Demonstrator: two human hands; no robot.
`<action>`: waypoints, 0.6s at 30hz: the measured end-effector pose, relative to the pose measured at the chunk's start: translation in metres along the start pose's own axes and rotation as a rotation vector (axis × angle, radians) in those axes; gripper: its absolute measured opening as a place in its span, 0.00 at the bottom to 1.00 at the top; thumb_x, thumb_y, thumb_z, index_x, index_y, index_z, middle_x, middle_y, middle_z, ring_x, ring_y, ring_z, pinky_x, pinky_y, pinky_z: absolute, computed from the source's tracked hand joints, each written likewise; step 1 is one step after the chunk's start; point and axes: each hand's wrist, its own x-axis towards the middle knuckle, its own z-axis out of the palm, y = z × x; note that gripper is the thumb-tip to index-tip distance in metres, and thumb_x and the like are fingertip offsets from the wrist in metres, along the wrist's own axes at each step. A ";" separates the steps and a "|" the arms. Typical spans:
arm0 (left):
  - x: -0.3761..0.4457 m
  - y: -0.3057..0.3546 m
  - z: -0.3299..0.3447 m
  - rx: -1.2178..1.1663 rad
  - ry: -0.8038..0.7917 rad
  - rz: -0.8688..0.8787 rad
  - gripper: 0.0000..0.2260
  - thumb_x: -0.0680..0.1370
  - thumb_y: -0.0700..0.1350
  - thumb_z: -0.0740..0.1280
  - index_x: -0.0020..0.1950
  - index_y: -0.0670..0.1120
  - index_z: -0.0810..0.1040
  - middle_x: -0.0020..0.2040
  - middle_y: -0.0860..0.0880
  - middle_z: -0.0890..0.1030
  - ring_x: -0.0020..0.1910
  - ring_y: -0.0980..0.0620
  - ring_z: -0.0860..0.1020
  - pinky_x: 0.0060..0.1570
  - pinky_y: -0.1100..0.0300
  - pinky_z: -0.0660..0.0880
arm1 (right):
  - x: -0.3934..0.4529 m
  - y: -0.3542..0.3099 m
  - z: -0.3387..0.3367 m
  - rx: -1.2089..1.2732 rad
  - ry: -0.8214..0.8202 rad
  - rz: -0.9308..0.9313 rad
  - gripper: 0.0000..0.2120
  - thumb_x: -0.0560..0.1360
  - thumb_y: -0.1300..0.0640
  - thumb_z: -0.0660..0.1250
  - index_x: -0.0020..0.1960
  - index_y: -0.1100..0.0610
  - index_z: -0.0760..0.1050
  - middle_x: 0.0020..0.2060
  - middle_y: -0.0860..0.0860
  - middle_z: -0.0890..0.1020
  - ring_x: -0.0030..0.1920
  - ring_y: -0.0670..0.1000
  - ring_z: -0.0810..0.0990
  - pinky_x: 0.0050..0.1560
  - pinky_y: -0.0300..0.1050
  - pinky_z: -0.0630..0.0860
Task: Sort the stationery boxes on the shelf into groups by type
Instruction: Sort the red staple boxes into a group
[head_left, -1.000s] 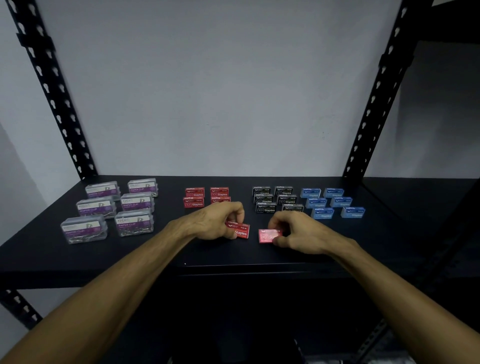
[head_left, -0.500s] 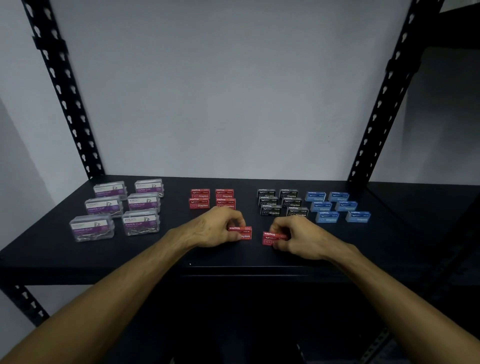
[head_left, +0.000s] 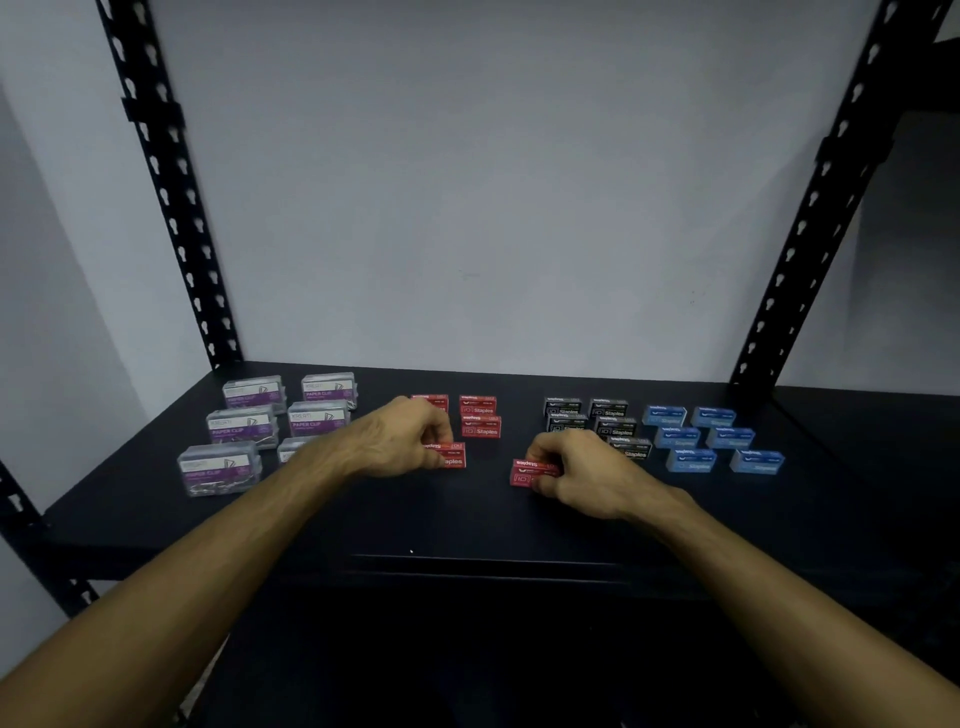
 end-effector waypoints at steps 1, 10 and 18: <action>0.001 -0.004 -0.002 0.011 0.006 -0.011 0.04 0.76 0.46 0.72 0.49 0.51 0.80 0.48 0.55 0.81 0.47 0.57 0.80 0.47 0.62 0.77 | 0.005 -0.003 0.002 -0.003 0.005 -0.008 0.03 0.75 0.58 0.69 0.47 0.51 0.78 0.40 0.47 0.82 0.40 0.45 0.80 0.41 0.40 0.76; 0.006 -0.016 0.010 0.051 0.031 -0.093 0.03 0.77 0.46 0.71 0.50 0.50 0.80 0.51 0.53 0.81 0.48 0.55 0.79 0.46 0.62 0.74 | 0.045 -0.018 0.020 -0.072 0.019 -0.042 0.02 0.77 0.57 0.69 0.48 0.53 0.77 0.40 0.43 0.77 0.39 0.42 0.75 0.35 0.34 0.66; 0.009 -0.019 0.013 0.064 0.080 -0.116 0.03 0.77 0.45 0.70 0.50 0.49 0.80 0.50 0.52 0.80 0.47 0.53 0.79 0.47 0.59 0.75 | 0.057 -0.017 0.025 -0.069 0.014 -0.055 0.02 0.77 0.56 0.69 0.50 0.51 0.78 0.44 0.44 0.80 0.42 0.44 0.77 0.39 0.36 0.68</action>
